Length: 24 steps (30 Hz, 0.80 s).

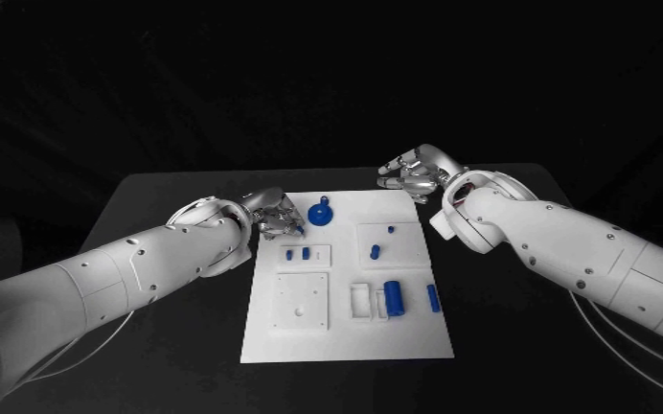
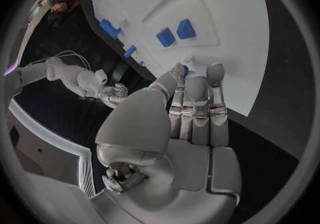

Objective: Assemble the parts on the task board

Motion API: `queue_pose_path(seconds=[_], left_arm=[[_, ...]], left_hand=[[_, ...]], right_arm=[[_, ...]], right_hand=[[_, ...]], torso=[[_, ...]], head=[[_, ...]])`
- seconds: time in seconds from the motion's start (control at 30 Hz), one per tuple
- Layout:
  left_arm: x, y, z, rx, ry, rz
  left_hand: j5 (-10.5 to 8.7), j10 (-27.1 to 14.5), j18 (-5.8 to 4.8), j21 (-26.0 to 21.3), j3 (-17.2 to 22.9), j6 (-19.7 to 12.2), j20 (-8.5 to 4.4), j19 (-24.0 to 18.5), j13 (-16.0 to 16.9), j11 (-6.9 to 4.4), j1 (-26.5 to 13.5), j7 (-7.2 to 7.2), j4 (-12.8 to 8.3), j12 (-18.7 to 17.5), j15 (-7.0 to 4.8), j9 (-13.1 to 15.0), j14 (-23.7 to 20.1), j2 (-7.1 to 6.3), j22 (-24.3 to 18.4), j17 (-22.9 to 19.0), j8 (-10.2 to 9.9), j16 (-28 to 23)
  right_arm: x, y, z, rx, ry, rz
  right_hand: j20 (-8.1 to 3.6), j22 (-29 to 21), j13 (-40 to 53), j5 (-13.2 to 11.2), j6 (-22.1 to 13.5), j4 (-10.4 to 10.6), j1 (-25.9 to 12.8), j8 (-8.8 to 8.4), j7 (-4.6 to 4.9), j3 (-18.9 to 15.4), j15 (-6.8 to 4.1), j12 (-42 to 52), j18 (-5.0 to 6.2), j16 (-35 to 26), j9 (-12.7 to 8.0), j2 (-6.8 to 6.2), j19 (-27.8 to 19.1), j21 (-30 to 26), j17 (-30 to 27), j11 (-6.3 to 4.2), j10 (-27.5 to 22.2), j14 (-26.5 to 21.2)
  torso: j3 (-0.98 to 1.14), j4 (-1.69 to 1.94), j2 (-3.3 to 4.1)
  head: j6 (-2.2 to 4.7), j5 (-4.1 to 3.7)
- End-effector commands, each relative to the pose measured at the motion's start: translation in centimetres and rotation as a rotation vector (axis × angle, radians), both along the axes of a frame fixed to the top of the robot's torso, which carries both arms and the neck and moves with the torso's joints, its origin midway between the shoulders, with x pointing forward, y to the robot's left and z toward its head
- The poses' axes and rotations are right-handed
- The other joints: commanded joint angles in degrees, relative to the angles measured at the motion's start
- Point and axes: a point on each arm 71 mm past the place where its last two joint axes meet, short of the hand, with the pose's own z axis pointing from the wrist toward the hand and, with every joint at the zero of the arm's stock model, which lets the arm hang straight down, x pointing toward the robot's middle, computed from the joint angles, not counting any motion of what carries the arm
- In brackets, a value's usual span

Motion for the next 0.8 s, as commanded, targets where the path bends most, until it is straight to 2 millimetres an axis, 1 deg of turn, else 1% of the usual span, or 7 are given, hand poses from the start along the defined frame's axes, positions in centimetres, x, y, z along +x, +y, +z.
queue_pose_path(seconds=[0.03,0.23,0.4,0.6,0.67,0.7,0.8], left_arm=[[-0.13,-0.29,-0.31,0.035,0.034,-0.029],[-0.09,-0.13,-0.49,0.049,0.049,-0.029],[-0.10,-0.37,-0.61,0.051,0.053,-0.033],[0.07,-0.46,-0.71,0.050,0.046,-0.025],[0.14,-0.42,-0.71,0.050,0.043,-0.021],[0.16,-0.41,-0.71,0.049,0.042,-0.020],[0.20,-0.43,-0.72,0.048,0.040,-0.018]], left_hand=[[-0.28,0.10,0.62,0.19,0.00,0.33,-0.32,0.10,0.06,0.07,-0.06,0.15,-0.16,0.19,-0.13,0.00,0.23,0.03,1.02,-0.07,0.33,-0.17],[-0.31,0.06,0.61,0.20,-0.07,0.32,-0.31,0.07,0.06,0.08,-0.03,0.15,-0.17,0.19,-0.11,0.01,0.19,0.10,1.03,-0.07,0.34,-0.19],[-0.32,0.05,0.60,0.20,-0.08,0.32,-0.31,0.06,0.06,0.08,-0.02,0.15,-0.18,0.19,-0.11,0.01,0.19,0.11,1.03,-0.07,0.34,-0.19],[-0.40,0.02,0.59,0.22,-0.22,0.27,-0.32,0.07,0.06,0.07,-0.04,0.15,-0.11,0.19,-0.12,0.00,0.17,0.30,1.02,-0.06,0.33,-0.18],[-0.40,0.02,0.59,0.22,-0.22,0.27,-0.32,0.07,0.06,0.07,-0.04,0.15,-0.11,0.19,-0.12,0.00,0.17,0.30,1.02,-0.06,0.33,-0.18],[-0.40,0.02,0.59,0.22,-0.22,0.27,-0.32,0.07,0.06,0.07,-0.04,0.15,-0.11,0.19,-0.12,0.00,0.17,0.30,1.02,-0.06,0.33,-0.18],[-0.37,0.05,0.60,0.22,-0.23,0.26,-0.32,0.06,0.07,0.07,-0.02,0.16,-0.15,0.19,-0.12,0.00,0.17,0.31,1.01,-0.06,0.33,-0.19]], right_arm=[[-0.02,0.13,-0.02,-0.002,0.004,0.012],[-0.03,0.11,-0.01,-0.003,0.005,0.011],[-0.02,0.08,-0.01,-0.003,0.005,0.010],[0.00,0.13,-0.03,-0.002,0.005,0.010],[0.01,0.12,-0.04,-0.002,0.005,0.010],[0.01,0.11,-0.04,-0.002,0.005,0.010],[0.00,0.09,-0.04,-0.003,0.005,0.009]], right_hand=[[0.07,4.57,-0.05,0.20,0.36,-0.02,-0.64,-0.31,0.01,0.18,-0.01,0.20,0.97,-0.08,-0.07,0.06,3.75,0.36,0.06,-0.10,-0.06,0.34],[0.07,4.57,-0.05,0.20,0.36,-0.02,-0.64,-0.31,0.01,0.18,-0.01,0.20,0.97,-0.08,-0.07,0.06,3.75,0.36,0.06,-0.10,-0.06,0.34],[0.07,4.57,-0.05,0.20,0.36,-0.02,-0.64,-0.31,0.01,0.18,-0.01,0.20,0.97,-0.08,-0.07,0.06,3.75,0.36,0.06,-0.10,-0.06,0.34],[0.07,4.57,-0.05,0.20,0.36,-0.02,-0.64,-0.31,0.01,0.18,-0.01,0.20,0.97,-0.08,-0.07,0.06,3.75,0.36,0.06,-0.10,-0.06,0.34],[0.07,4.57,-0.05,0.20,0.36,-0.02,-0.64,-0.31,0.01,0.18,-0.01,0.20,0.97,-0.08,-0.07,0.06,3.75,0.36,0.06,-0.10,-0.06,0.34],[0.07,4.57,-0.05,0.20,0.36,-0.02,-0.64,-0.31,0.01,0.18,-0.01,0.20,0.97,-0.08,-0.07,0.06,3.75,0.36,0.06,-0.10,-0.06,0.34],[0.07,4.57,-0.05,0.20,0.36,-0.02,-0.64,-0.31,0.01,0.18,-0.01,0.20,0.97,-0.08,-0.07,0.06,3.75,0.36,0.06,-0.10,-0.06,0.34]], torso=[[0.05,0.00,-0.03],[0.04,0.11,-0.05],[0.00,-0.01,0.00],[0.04,-0.18,0.01],[0.04,-0.07,-0.02],[0.05,-0.07,-0.02],[0.04,0.09,-0.04]], head=[[0.14,0.16],[0.14,0.21],[0.19,0.33],[0.18,0.31],[0.22,0.15],[0.22,0.14],[0.20,0.09]])
